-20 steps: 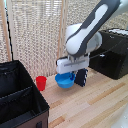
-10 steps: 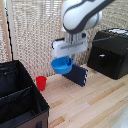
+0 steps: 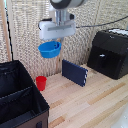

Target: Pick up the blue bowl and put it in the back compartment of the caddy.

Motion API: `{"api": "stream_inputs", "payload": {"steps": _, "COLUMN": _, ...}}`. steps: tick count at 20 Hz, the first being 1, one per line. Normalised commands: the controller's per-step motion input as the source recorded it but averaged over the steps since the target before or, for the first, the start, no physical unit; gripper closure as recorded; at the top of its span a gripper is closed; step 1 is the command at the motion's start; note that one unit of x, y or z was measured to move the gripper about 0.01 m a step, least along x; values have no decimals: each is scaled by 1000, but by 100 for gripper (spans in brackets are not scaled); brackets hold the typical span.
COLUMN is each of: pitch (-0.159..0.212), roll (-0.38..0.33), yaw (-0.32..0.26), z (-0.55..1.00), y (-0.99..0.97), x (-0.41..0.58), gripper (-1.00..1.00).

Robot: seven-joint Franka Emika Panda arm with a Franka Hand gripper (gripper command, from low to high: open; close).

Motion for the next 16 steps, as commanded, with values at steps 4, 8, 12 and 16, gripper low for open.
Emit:
{"api": "stream_inputs", "payload": {"steps": 4, "pitch": 66, "roll": 0, "yaw": -3, "z": 323, "y": 929, "x": 133, "gripper": 100}}
{"api": "stream_inputs", "payload": {"steps": 8, "pitch": 72, "roll": 0, "yaw": 0, "z": 254, "y": 963, "x": 35, "gripper": 100}}
{"api": "stream_inputs", "payload": {"steps": 12, "pitch": 37, "roll": -3, "yaw": 0, "z": 131, "y": 984, "x": 57, "gripper": 100}}
{"api": "stream_inputs", "payload": {"steps": 16, "pitch": 0, "roll": -22, "yaw": 0, "z": 4, "y": 969, "x": 174, "gripper": 100}}
